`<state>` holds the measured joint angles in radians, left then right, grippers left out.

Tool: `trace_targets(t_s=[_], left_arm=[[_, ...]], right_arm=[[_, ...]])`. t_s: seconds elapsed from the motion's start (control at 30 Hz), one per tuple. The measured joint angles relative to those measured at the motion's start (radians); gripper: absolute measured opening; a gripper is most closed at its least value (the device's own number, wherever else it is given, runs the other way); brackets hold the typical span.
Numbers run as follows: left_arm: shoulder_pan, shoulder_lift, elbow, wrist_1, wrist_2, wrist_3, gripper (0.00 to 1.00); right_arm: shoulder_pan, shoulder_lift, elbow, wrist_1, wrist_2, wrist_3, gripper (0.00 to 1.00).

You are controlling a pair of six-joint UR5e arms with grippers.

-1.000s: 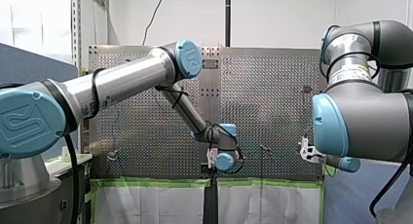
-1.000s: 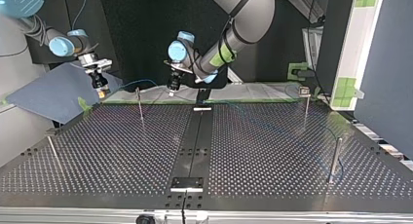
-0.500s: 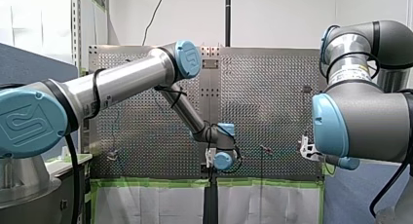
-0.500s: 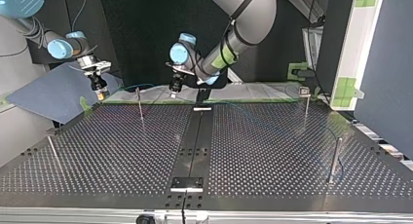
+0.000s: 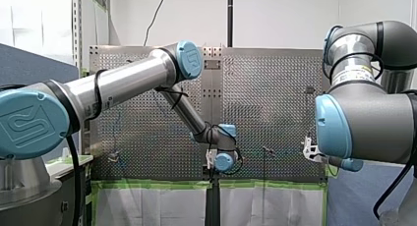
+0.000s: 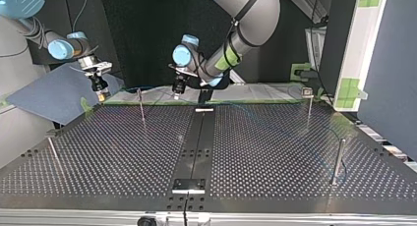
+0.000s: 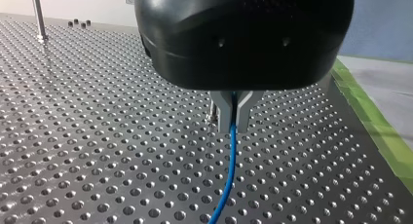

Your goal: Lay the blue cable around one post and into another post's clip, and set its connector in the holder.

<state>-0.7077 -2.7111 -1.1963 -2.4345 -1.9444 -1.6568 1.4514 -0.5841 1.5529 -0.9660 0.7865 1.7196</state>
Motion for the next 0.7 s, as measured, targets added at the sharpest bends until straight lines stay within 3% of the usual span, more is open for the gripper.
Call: trace_targets(t_s=[0.7], left_arm=[[0.003,-0.001,0.0,-0.004,0.006,0.002,0.0]], right_arm=[[0.001,0.007,-0.005,-0.004,0.014,0.008,0.0]])
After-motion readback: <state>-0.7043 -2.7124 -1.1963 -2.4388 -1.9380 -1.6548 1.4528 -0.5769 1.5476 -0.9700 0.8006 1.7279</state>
